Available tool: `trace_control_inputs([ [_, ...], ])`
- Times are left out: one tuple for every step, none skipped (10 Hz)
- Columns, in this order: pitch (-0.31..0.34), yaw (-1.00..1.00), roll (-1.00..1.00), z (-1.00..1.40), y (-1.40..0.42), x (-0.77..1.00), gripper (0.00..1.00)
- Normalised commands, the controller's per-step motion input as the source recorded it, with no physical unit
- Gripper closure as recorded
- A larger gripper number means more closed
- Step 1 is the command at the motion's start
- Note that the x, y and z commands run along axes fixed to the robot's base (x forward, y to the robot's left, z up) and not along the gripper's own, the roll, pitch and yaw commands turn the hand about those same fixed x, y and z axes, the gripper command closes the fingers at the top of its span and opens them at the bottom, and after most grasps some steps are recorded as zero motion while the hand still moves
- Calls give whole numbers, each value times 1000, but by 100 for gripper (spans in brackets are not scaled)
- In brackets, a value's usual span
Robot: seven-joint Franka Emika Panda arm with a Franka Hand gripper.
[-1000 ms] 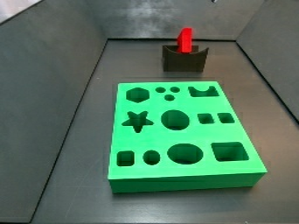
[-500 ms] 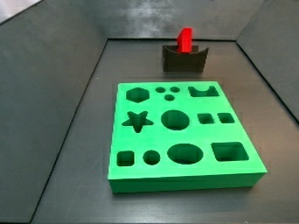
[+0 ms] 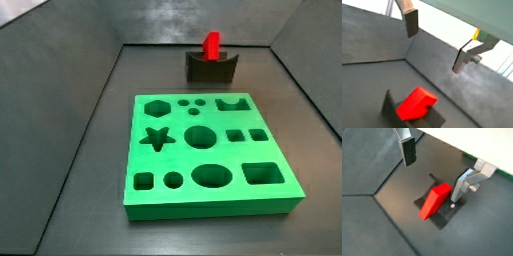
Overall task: Pick up the double-square object. Move up. Rotate the double-square object. Place the double-square object on the fixture. Regrasp the double-square object. Move to above the board. Insert the double-square object.
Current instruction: Regrasp the double-square object.
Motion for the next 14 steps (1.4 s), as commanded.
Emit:
trace_control_inputs([
  [136,86,1000,-11,-38,96,0],
  [174,125,1000,-18,-39,99,0],
  [171,136,883,-17,-41,100,0],
  [153,162,628,-18,-43,103,0],
  [135,175,436,-18,-44,104,0],
  [102,185,262,-6,-29,93,0],
  [79,187,214,-5,-28,86,0],
  [5,170,241,-1000,73,34,0],
  [-10,161,234,-1000,72,37,0],
  [-39,131,195,-1000,61,48,0],
  [-48,116,167,-1000,57,53,0],
  [-65,84,118,-1000,53,67,0],
  [-74,65,93,-1000,50,75,0],
  [-75,36,72,-1000,44,88,0],
])
